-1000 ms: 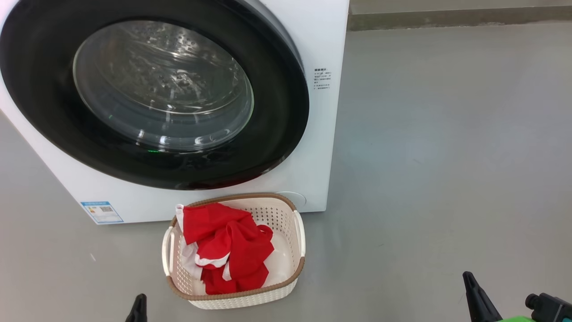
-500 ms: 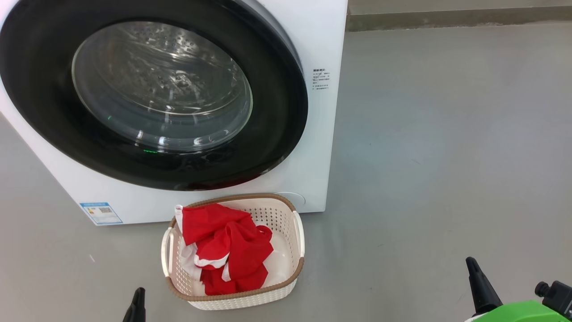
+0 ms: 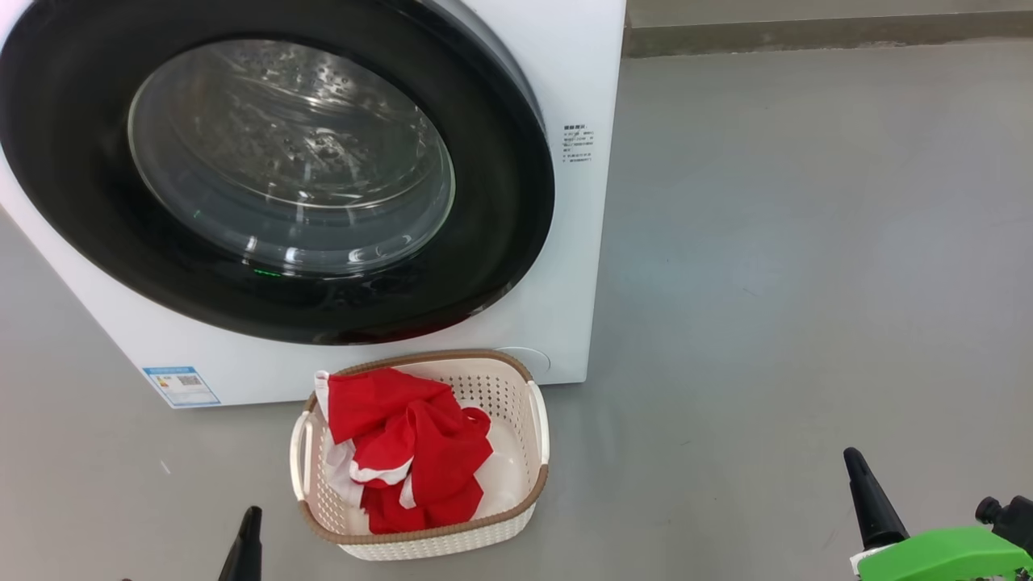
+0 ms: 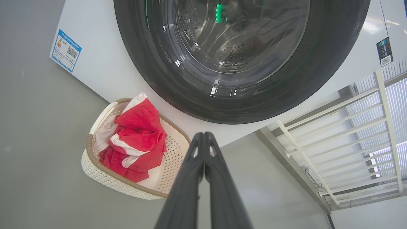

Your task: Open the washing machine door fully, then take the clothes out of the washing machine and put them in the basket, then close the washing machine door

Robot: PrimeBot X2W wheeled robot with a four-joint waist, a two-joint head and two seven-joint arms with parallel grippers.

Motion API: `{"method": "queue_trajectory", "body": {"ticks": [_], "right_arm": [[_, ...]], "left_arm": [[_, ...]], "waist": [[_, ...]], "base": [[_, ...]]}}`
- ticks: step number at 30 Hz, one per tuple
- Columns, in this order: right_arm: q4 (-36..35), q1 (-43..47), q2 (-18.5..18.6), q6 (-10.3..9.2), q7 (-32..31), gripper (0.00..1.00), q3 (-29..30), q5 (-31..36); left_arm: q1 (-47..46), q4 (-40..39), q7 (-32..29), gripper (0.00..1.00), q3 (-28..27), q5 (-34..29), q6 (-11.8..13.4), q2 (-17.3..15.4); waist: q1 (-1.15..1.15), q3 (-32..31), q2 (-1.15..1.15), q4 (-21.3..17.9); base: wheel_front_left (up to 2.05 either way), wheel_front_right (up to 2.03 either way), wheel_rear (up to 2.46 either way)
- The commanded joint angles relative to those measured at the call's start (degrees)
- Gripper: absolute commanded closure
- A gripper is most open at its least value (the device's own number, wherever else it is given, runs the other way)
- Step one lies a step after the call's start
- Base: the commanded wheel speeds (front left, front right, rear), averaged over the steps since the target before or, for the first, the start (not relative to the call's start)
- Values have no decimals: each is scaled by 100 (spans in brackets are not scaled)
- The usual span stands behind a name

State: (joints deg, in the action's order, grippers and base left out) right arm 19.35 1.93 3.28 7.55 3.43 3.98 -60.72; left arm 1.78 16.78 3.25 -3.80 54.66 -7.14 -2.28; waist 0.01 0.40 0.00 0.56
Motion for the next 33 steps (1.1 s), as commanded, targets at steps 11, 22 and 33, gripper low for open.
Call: {"method": "queue_trajectory", "body": {"ticks": [11,22,33], "right_arm": [[-234,-361,36,-4,-210,100,32,-690],[-304,-468,18,-5,-395,100,86,-1268],[-368,-564,2,-5,-564,100,135,-1792]], "left_arm": [[-367,-189,-210,100,-162,806,-22,-57],[-468,-209,-390,100,-189,1500,-25,-58],[-560,-228,-554,100,-213,2130,-28,-58]], "waist": [[0,-5,0,-11],[0,-9,0,-22],[0,-13,0,-31]], "base": [[0,0,0],[0,0,0],[0,0,0]]}}
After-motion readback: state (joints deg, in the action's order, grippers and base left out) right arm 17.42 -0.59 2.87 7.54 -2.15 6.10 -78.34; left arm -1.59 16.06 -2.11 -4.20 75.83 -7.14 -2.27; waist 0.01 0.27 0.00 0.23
